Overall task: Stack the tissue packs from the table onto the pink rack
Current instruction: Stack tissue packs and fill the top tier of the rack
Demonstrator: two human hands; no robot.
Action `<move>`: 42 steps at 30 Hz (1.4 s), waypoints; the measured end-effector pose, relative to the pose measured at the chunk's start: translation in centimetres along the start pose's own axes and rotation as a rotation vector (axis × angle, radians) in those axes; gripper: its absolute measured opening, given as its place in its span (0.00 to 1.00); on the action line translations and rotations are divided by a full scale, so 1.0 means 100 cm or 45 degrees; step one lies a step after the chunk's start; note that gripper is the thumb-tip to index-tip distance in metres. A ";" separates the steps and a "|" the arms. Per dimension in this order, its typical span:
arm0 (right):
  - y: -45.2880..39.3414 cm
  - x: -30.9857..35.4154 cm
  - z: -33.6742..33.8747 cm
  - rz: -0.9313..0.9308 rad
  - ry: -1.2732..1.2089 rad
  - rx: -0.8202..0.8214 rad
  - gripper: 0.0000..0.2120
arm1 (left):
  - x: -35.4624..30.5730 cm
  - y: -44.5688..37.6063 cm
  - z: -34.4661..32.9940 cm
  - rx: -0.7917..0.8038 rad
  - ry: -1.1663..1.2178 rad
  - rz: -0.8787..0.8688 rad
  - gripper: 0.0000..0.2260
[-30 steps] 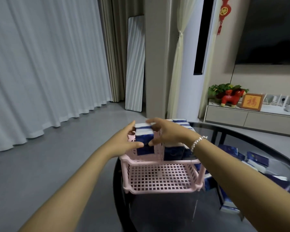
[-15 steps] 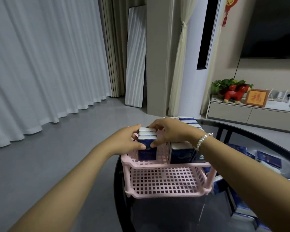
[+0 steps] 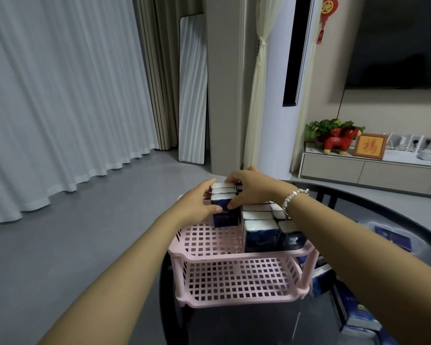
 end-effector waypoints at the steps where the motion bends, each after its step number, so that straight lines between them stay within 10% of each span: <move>1: -0.001 0.000 -0.001 -0.002 -0.003 -0.004 0.32 | 0.000 -0.001 -0.001 0.006 0.005 0.004 0.37; 34: 0.020 -0.004 -0.005 0.034 0.074 0.005 0.29 | 0.005 0.008 -0.013 0.027 -0.002 0.039 0.34; 42: 0.047 -0.007 0.005 0.064 -0.075 -0.151 0.23 | -0.019 0.035 0.000 -0.308 0.007 -0.067 0.24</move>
Point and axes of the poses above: each hand's wrist, its own y-axis away from the middle knuckle, its own z-axis out of the back of the hand, x = y × z, the point moved 6 cm from there along -y, towards the middle knuckle, and after that the axes turned 4 degrees about y, right-handed, at the moved point
